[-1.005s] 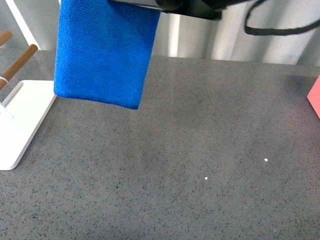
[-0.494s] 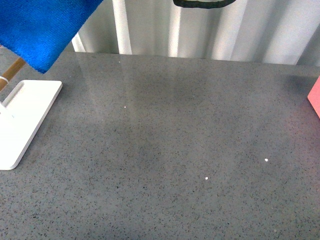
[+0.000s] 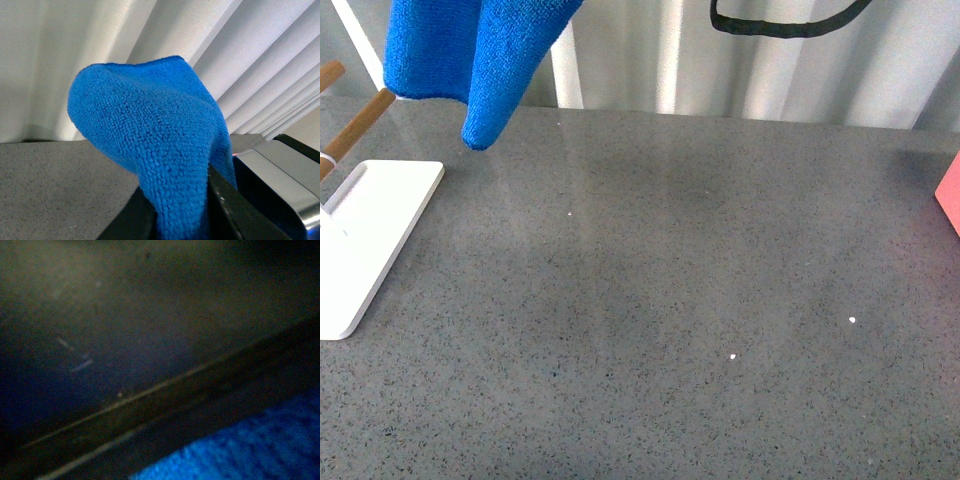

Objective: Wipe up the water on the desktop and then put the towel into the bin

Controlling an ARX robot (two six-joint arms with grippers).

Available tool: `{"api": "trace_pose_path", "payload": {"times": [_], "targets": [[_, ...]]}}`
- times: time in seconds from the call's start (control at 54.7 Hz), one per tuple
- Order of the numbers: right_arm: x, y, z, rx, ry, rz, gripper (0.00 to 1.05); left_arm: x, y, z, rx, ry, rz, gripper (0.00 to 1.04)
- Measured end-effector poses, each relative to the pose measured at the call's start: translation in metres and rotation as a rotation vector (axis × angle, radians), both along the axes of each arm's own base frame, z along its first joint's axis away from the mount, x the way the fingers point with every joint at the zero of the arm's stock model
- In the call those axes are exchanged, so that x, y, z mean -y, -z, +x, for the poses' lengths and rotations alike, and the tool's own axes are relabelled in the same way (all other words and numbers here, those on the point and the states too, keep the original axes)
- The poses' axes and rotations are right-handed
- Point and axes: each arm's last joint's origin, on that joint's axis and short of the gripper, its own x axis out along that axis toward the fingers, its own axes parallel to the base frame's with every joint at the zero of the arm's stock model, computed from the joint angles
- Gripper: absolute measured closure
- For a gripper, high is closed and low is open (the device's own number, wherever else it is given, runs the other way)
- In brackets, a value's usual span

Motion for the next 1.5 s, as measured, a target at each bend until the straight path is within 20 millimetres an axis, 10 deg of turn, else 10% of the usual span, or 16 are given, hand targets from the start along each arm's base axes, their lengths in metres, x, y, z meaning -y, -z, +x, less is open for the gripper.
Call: {"api": "trace_pose_path", "payload": {"times": [0.329,0.475,0.786,1.499], "targets": [[0.017,-0.006,-0.013,-0.004,0.012,-0.001,0.99,0.001,0.000,0.000,0.013,-0.027,0.013,0.28],[0.021,-0.001,-0.015,-0.010,0.033,0.000,0.99,-0.020,0.013,-0.024,0.184,-0.484,0.243,0.52],[0.028,0.004,-0.017,-0.023,0.066,0.008,0.99,-0.068,0.053,-0.087,0.203,-0.560,0.386,1.00],[0.034,0.010,-0.018,-0.056,0.094,-0.026,0.99,-0.110,0.094,-0.173,0.206,-0.544,0.401,1.01]]}}
